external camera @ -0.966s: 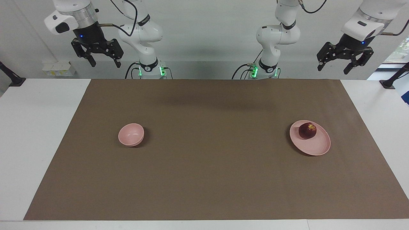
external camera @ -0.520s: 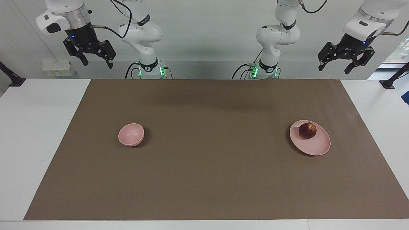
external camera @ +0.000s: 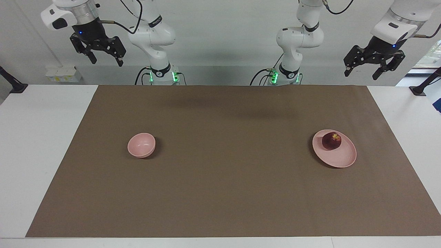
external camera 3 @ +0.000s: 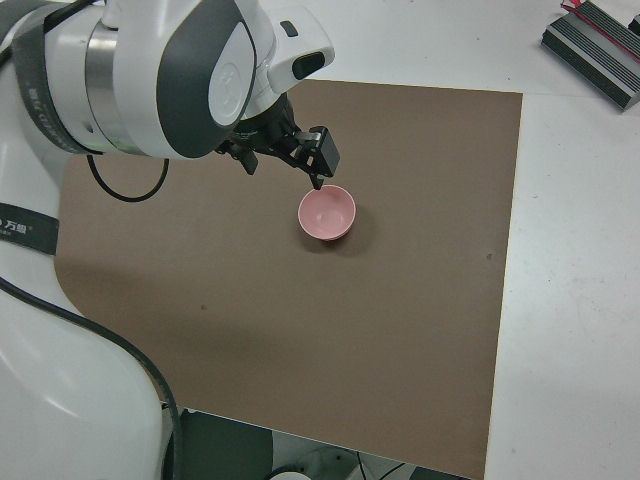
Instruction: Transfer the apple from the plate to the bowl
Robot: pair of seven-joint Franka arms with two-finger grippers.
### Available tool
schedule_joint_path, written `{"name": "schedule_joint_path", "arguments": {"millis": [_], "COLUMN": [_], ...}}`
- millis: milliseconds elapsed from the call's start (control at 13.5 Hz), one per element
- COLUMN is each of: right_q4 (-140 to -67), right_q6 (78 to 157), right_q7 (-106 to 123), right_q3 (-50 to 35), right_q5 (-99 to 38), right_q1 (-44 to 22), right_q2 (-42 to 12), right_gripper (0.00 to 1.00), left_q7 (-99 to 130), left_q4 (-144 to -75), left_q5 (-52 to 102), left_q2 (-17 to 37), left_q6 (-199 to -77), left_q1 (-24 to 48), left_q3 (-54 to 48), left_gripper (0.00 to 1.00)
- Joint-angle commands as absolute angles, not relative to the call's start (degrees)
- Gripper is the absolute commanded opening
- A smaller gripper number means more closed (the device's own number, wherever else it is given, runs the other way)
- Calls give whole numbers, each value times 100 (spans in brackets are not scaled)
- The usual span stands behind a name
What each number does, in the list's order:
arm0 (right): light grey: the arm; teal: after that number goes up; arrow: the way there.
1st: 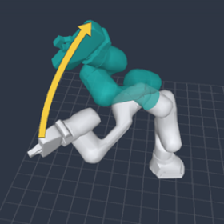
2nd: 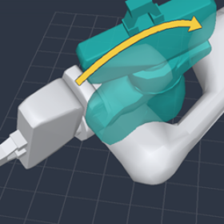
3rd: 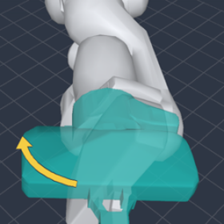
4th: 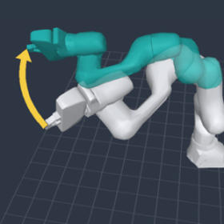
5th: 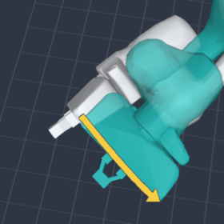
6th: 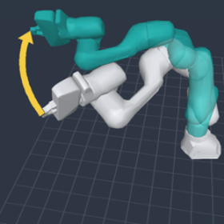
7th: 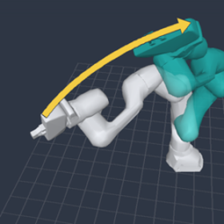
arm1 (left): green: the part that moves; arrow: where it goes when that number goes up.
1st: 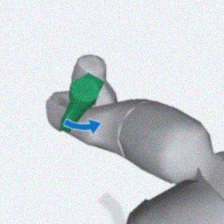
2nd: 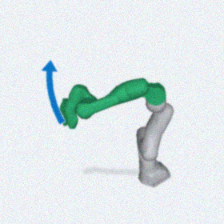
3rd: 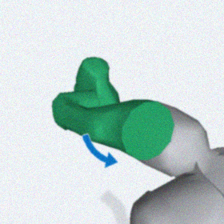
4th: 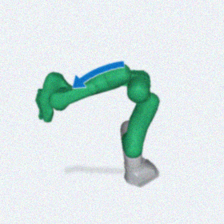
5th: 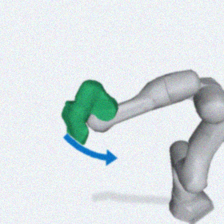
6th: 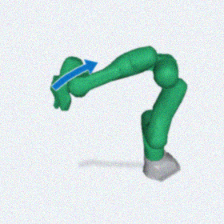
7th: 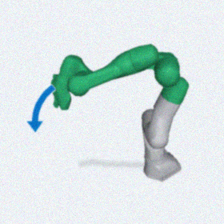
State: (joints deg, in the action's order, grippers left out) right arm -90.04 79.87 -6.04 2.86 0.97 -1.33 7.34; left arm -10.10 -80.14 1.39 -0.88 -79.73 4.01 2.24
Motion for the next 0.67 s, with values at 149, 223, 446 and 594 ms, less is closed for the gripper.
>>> {"name": "schedule_joint_path", "arguments": {"millis": [149, 223, 446, 594], "right_q4": [-9765, -9782, -9923, -9949], "right_q6": [8675, 8701, 9052, 9096], "right_q7": [-1167, -1186, -1388, -1633], "right_q3": [220, 220, 211, 202], "right_q5": [-351, -378, -640, -677], "right_q1": [-176, -184, -185, -350], "right_q2": [765, 730, 677, 668], "right_gripper": [100, 100, 100, 100], "left_q7": [-1002, -1002, -1011, -1002], "left_q4": [-9401, -9630, -10201, -10834], "left_q5": [211, 211, 211, 211], "left_q2": [-825, -861, -826, -774], "left_q6": [-9137, -9315, -9779, -10586], "left_q1": [396, 396, 378, 378], "left_q3": [237, 237, 237, 237], "left_gripper": [100, 100, 100, 100]}}
